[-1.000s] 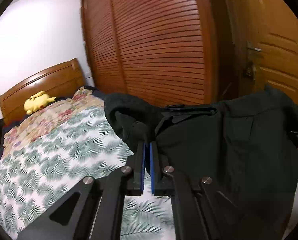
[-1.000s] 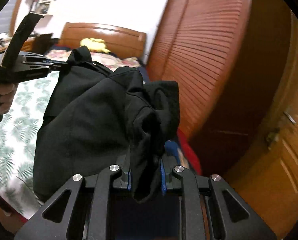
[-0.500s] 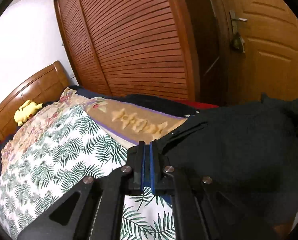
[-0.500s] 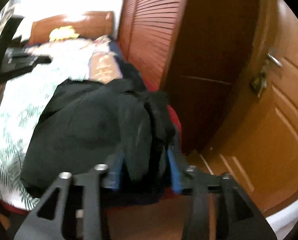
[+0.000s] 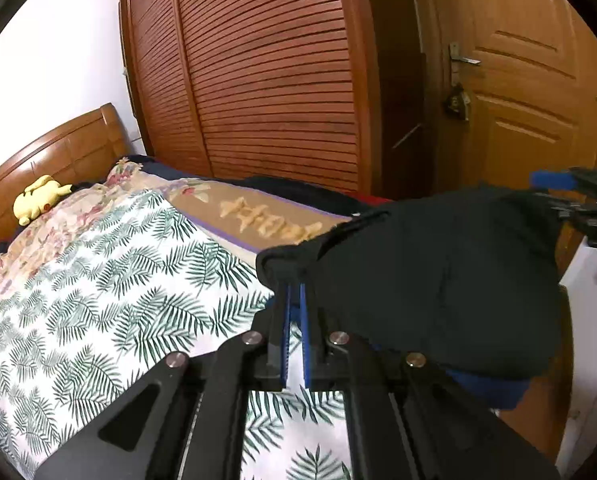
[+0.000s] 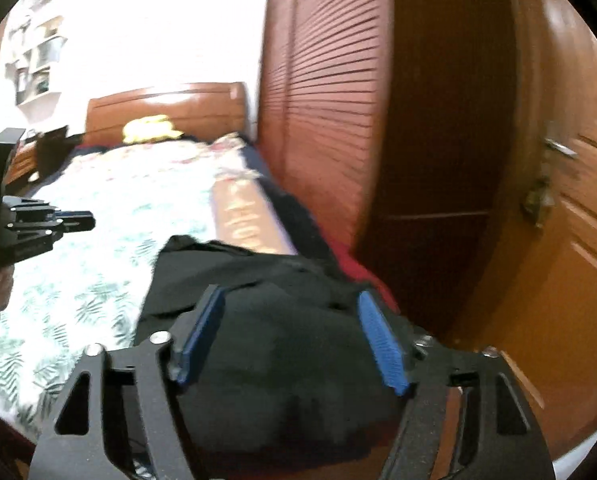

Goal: Fold large clothes
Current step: 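Lift the coat with both tools and carry it onto the folded blue cloth, then lay the coat on the blue cloth and open both tools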

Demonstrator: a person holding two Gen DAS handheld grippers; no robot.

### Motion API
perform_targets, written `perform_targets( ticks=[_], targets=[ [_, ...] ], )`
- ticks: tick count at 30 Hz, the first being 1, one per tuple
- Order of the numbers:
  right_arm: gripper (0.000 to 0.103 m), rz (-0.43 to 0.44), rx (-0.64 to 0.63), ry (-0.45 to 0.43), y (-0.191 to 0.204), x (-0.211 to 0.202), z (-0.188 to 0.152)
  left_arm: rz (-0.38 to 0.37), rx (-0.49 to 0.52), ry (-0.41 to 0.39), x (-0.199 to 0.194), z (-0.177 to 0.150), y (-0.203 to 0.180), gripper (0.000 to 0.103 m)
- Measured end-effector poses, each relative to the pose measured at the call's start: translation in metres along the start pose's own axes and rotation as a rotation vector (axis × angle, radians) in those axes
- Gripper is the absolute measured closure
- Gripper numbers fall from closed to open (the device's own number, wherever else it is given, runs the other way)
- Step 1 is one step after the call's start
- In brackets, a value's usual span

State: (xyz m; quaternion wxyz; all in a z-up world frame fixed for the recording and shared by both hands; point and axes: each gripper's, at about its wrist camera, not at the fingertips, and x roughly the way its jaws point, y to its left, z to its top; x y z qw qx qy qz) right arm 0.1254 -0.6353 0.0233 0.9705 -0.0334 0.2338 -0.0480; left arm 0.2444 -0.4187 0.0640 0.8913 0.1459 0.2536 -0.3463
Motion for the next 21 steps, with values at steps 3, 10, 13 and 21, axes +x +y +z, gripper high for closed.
perform_targets(
  ticks=[3, 10, 13, 21],
  targets=[
    [0.051, 0.04, 0.0, 0.054, 0.006, 0.023, 0.001, -0.028, -0.012, -0.002, -0.012, -0.01, 0.0, 0.101],
    [0.053, -0.014, 0.131, 0.199, -0.032, 0.063, -0.028, -0.096, -0.024, 0.021, -0.026, -0.042, -0.007, 0.096],
    [0.051, 0.005, 0.173, 0.342, -0.036, 0.085, -0.057, -0.107, -0.041, 0.032, -0.028, -0.058, -0.008, 0.094],
    [0.049, -0.013, 0.179, 0.311, -0.033, 0.075, -0.069, -0.091, -0.066, 0.041, -0.04, -0.088, -0.004, 0.082]
  ],
)
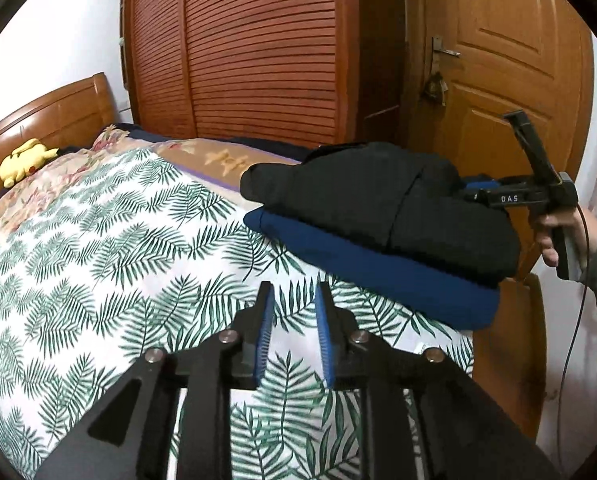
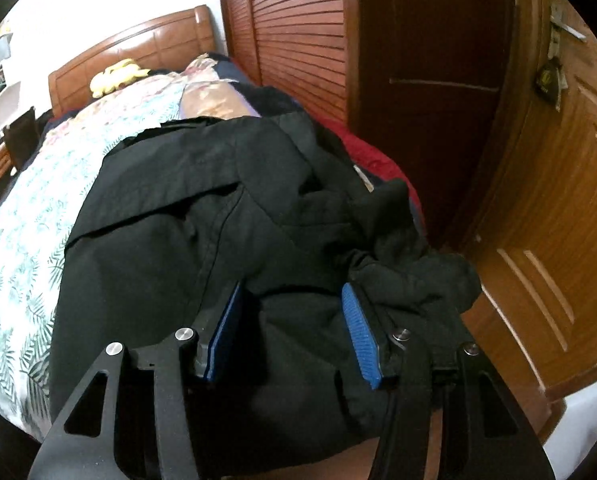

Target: Fold large clothes

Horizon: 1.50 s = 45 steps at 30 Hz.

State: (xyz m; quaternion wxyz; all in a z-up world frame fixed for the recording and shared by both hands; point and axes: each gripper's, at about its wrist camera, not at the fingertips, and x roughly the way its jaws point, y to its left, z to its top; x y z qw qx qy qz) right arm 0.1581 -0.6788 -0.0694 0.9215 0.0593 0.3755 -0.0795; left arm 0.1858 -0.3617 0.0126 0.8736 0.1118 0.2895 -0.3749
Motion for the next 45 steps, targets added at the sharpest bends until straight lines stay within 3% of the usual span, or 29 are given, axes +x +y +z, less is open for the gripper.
perform_targets(
  ticks=[3, 9, 13, 16, 25, 30, 33, 38, 45],
  targets=[
    [0.044, -0.043, -0.014, -0.049, 0.005, -0.013, -0.001, 0.007, -0.008, -0.013, -0.009, -0.006, 0.002, 0.076],
    [0.043, -0.15, 0.002, -0.153, -0.002, -0.039, 0.001, 0.014, -0.008, -0.037, -0.025, -0.018, 0.001, 0.067],
    [0.043, -0.206, 0.069, -0.098, -0.028, -0.027, -0.002, 0.024, -0.03, -0.053, -0.037, -0.027, 0.003, 0.065],
    [0.043, -0.19, 0.087, -0.057, -0.039, -0.018, -0.009, 0.036, -0.049, -0.065, -0.049, -0.035, 0.009, 0.063],
    [0.038, -0.255, 0.011, -0.177, 0.008, -0.05, -0.007, 0.102, -0.11, -0.064, -0.078, -0.061, 0.032, 0.059],
    [0.02, -0.175, -0.031, -0.277, 0.057, -0.077, -0.006, 0.158, -0.159, -0.045, -0.092, -0.077, 0.052, 0.059],
    [0.016, -0.119, -0.083, -0.293, 0.092, -0.08, -0.005, 0.194, -0.18, -0.047, -0.101, -0.088, 0.064, 0.059],
    [0.013, 0.006, -0.172, -0.304, 0.167, -0.07, -0.007, 0.268, -0.241, -0.04, -0.118, -0.109, 0.09, 0.059],
    [0.013, 0.208, -0.259, -0.238, 0.278, -0.034, -0.032, 0.373, -0.349, -0.032, -0.148, -0.144, 0.124, 0.059]
  ],
)
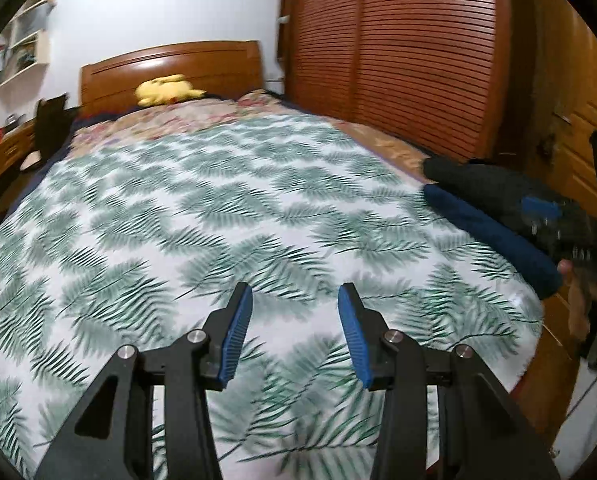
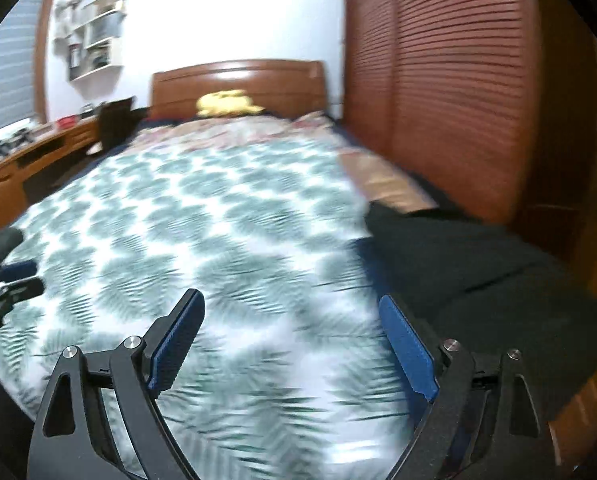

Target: Fold large clothes

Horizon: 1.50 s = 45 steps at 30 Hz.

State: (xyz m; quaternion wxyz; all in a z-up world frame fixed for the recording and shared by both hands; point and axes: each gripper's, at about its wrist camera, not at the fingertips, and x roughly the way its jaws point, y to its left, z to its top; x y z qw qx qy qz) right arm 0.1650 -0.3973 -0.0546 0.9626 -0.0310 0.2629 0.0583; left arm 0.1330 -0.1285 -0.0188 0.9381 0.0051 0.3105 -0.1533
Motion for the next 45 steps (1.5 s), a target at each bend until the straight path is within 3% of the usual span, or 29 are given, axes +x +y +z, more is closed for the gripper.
perform_targets(
  ticks=[5, 11, 23, 33, 45],
  targets=[
    [0.013, 0.111, -0.02, 0.027, 0.06, 0.024, -0.011, 0.089, -0.063, -0.008, -0.021, -0.017, 0.032, 0.059],
    [0.013, 0.195, -0.034, 0.026, 0.117, 0.022, -0.017, 0.162, -0.127, -0.015, -0.047, -0.031, 0.063, 0.059],
    [0.013, 0.286, -0.067, -0.041, 0.177, -0.013, 0.0, 0.255, -0.141, -0.114, -0.111, -0.025, 0.088, 0.058],
    [0.013, 0.288, -0.069, -0.117, 0.194, -0.042, 0.013, 0.275, -0.146, -0.184, -0.15, -0.026, 0.092, 0.057],
    [0.013, 0.27, -0.048, -0.121, 0.185, -0.04, 0.012, 0.285, -0.151, -0.185, -0.152, -0.03, 0.09, 0.056]
  ],
)
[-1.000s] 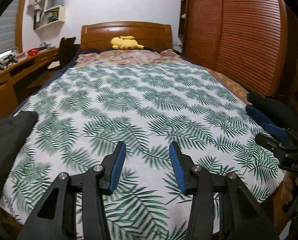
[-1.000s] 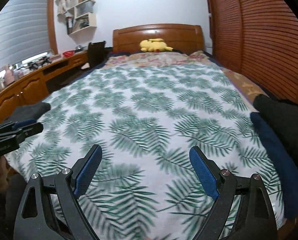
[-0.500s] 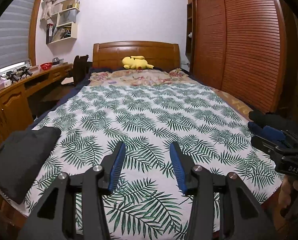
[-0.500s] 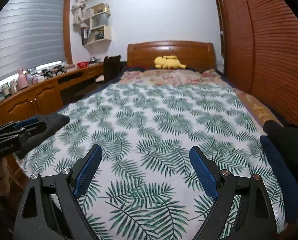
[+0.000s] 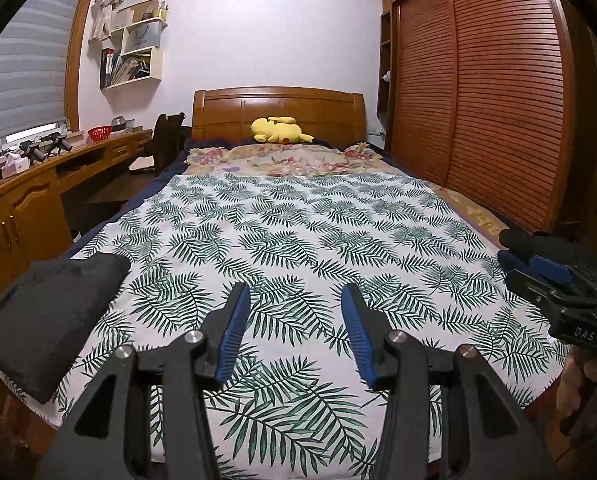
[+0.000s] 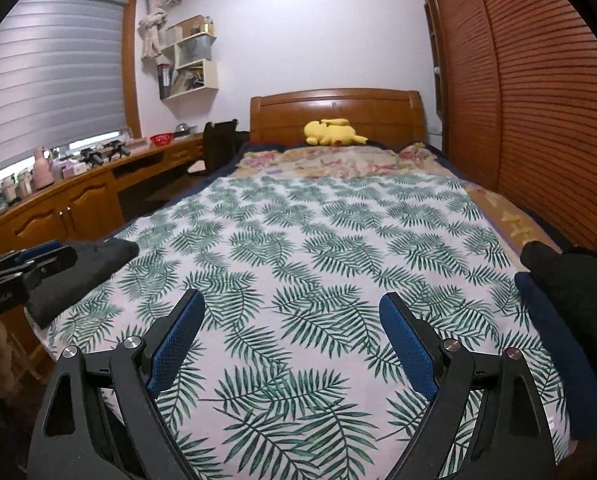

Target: Fold large clothes

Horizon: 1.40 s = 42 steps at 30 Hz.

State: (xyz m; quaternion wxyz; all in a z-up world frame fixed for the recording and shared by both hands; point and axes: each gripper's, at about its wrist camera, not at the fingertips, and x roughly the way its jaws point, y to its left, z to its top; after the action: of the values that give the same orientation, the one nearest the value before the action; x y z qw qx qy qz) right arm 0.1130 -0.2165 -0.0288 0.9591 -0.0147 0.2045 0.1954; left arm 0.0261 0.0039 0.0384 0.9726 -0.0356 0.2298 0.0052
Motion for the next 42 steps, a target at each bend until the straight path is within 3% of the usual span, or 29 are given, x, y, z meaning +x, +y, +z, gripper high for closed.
perform_targets(
  ticks=[42],
  targets=[
    [0.013, 0.014, 0.001, -0.005, 0.007, -0.006, -0.004, 0.009, 0.007, -0.015, -0.006, 0.0, -0.01, 0.054]
  ],
)
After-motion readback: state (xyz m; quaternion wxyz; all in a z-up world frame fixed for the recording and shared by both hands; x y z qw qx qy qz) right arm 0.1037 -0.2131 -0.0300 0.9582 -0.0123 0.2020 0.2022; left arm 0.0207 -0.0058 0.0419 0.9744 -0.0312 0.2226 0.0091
